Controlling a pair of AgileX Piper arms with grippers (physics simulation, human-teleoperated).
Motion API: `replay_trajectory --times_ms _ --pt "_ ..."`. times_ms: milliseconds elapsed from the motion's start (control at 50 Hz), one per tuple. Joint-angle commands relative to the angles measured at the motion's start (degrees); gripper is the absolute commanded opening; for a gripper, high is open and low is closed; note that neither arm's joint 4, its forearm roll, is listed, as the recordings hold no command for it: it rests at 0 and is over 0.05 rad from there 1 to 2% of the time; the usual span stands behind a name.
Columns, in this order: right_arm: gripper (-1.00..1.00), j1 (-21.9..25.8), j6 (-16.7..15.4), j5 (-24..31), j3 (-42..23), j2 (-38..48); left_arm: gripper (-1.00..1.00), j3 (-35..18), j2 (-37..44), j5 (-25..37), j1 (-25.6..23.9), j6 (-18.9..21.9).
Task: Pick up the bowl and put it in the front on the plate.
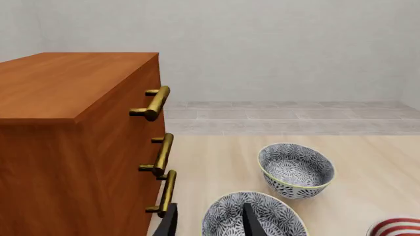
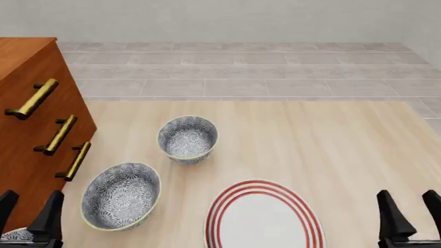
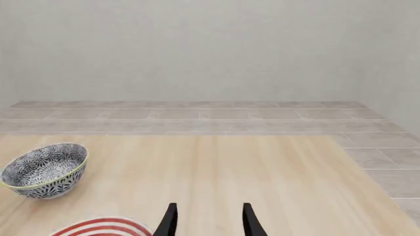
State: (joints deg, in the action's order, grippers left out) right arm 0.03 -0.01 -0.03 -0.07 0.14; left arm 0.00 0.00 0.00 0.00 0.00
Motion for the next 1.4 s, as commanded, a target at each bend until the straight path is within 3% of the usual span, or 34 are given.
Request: replay_trajectory --times_ms 20,80,200,360,580,900,1040,1200,1280,1400 --pt "1.0 0.41 -0.08 -0.65 -0.28 1.36 1.0 0.0 0.0 0.0 0.0 0.0" --pt "1.0 0.94 0.82 -1.5 -0.74 2.95 1.0 0.0 0.0 0.0 0.0 0.0" --pt "1.0 4.4 -2.82 -5.13 -5.8 10.14 1.0 0.0 0.0 0.0 0.0 0.0" --pt "1.0 8.65 -2.88 -8.94 -12.02 20.45 1.0 0.0 0.0 0.0 0.0 0.0" --pt "1.0 15.18 -5.68 -13.01 -20.15 34.72 1.0 0.0 0.0 0.0 0.0 0.0" --pt "1.0 21.01 -6.59 -12.44 -27.78 46.14 1.0 0.0 0.0 0.0 0.0 0.0" --pt "1.0 22.0 -4.64 -11.29 -31.21 49.77 1.0 0.0 0.0 0.0 0.0 0.0" --pt "1.0 23.39 -6.62 -9.96 -35.43 55.19 1.0 0.0 0.0 0.0 0.0 0.0" --pt "1.0 23.47 -5.33 -9.38 -37.42 57.43 1.0 0.0 0.0 0.0 0.0 0.0" --pt "1.0 25.15 -6.5 -8.23 -41.07 62.1 1.0 0.0 0.0 0.0 0.0 0.0"
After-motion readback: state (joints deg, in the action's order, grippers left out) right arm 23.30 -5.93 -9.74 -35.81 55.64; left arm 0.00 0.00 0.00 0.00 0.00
